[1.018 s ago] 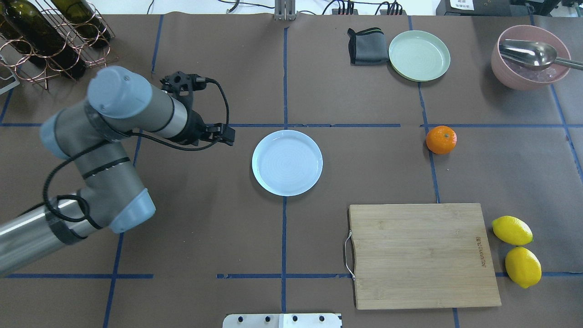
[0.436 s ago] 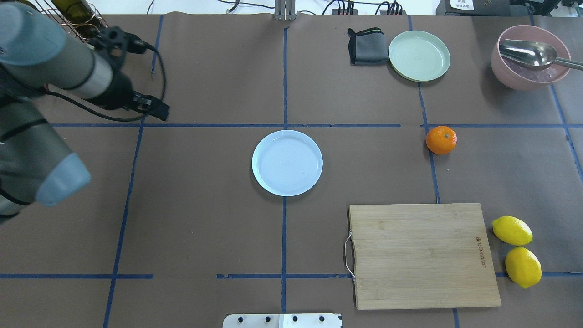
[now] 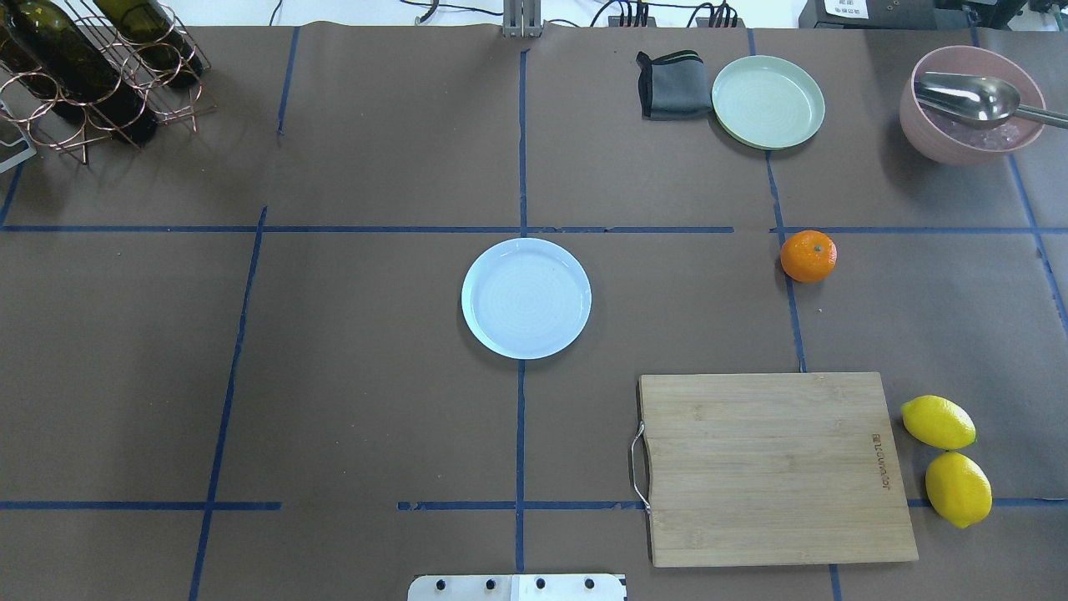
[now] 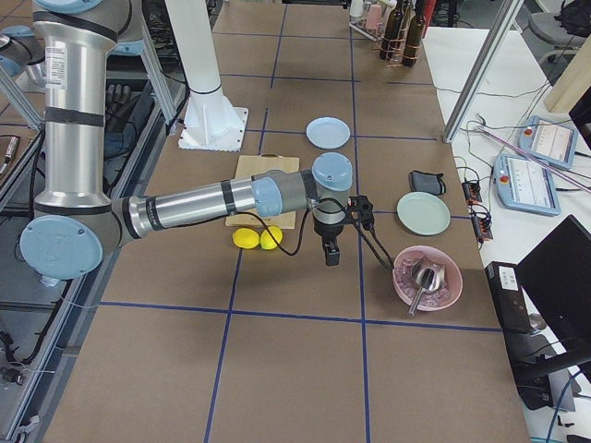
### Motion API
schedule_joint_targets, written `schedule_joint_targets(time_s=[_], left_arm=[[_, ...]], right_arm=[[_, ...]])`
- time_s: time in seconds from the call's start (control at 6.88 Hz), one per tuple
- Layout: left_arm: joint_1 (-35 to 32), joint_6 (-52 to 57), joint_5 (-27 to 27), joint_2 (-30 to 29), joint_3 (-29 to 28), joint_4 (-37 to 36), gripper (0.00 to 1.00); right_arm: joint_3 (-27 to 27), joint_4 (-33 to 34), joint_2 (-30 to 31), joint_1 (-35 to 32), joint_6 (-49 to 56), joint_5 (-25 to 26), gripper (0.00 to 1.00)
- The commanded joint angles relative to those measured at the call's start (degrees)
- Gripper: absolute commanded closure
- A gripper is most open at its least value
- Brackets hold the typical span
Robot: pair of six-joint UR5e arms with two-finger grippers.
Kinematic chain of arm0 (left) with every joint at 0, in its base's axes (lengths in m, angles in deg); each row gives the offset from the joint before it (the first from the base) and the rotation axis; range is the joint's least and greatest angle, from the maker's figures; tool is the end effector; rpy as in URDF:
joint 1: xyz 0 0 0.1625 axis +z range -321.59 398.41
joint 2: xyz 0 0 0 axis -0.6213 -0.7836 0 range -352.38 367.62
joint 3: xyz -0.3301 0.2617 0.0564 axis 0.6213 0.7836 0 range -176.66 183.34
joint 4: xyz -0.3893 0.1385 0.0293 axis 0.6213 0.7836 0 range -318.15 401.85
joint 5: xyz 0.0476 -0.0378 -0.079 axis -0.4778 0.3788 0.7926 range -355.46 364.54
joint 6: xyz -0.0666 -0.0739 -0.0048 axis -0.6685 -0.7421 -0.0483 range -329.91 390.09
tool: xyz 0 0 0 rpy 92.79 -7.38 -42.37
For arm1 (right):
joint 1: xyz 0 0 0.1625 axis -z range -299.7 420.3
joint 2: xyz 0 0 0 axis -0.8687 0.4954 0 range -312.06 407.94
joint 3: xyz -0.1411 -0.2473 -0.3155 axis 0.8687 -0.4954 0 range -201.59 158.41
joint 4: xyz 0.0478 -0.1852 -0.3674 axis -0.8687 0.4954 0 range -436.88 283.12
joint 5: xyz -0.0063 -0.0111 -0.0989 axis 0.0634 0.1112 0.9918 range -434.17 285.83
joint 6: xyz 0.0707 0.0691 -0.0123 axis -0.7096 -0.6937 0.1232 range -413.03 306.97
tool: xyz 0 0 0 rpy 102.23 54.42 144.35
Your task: Pick orange to plate
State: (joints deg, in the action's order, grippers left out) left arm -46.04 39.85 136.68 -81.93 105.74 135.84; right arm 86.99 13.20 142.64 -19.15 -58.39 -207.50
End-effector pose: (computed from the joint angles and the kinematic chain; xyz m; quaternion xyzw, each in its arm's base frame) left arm -0.0183 -0.5006 0.5499 0.1423 0.3510 0.1725 0.9093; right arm -0.0204 -0.4641 0.5386 0.0599 -0.3784 -0.0860 0.9197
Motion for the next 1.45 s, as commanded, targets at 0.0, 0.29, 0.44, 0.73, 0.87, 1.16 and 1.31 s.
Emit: schedule_joint_targets(time_s=[0.0, 0.29, 0.44, 0.73, 0.87, 1.16, 1.31], left_arm=[[-8.16, 1.93, 5.58, 10.08, -2.62, 0.32, 0.00], [-10.21, -1.20, 5.15, 10.11, -3.25, -0.47, 0.00], [-10.56, -2.80, 5.15, 10.19, -1.78, -0.30, 0.00], [-10.56, -2.90, 5.06, 10.11, -2.82, -0.13, 0.00], [-10.73, -2.64, 4.89, 10.28, -2.56, -0.21, 0.00], [-10.56, -2.90, 3.58, 10.11, -4.91, -0.30, 0.00], [-10.65, -2.99, 1.91, 10.28, -3.62, -0.39, 0.00]], right_arm=[[-0.12, 0.00, -0.22, 0.00, 0.00, 0.00, 0.00], [-0.12, 0.00, -0.74, 0.44, -1.13, 0.17, 0.00], [-0.38, 0.17, -3.62, 2.01, -5.75, 0.52, 0.00], [-2.40, 0.00, -11.08, 9.97, -18.20, 1.23, 0.00], [-2.49, -0.09, -14.60, 14.55, -22.46, 4.02, 0.00], [-8.43, -0.87, -22.94, 20.72, -25.63, 6.31, 0.00], [-12.21, -7.67, -23.50, 24.05, -29.23, 11.11, 0.00]])
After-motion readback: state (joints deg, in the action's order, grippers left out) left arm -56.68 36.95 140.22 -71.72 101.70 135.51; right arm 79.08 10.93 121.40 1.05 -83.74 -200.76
